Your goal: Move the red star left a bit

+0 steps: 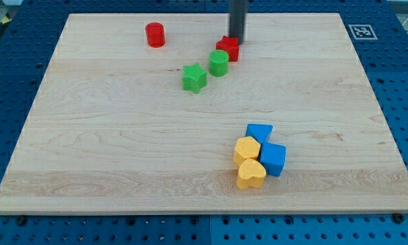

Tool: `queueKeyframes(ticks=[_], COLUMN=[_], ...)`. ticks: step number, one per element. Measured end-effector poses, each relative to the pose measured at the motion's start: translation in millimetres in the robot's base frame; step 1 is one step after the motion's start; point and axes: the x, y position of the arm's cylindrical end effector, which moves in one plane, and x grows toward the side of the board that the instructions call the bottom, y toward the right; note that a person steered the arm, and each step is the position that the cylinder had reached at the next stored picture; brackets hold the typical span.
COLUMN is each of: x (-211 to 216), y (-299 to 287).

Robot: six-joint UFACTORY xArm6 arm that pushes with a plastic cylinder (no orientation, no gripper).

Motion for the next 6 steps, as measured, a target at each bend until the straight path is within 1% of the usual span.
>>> queueKeyframes(ticks=[1, 2, 3, 4, 5, 6], x=[-2.9, 26.6, 48.5, 58.2, 40.9, 36.8], y=[54.1, 81.4, 41.9, 6.0, 2.9, -22.0])
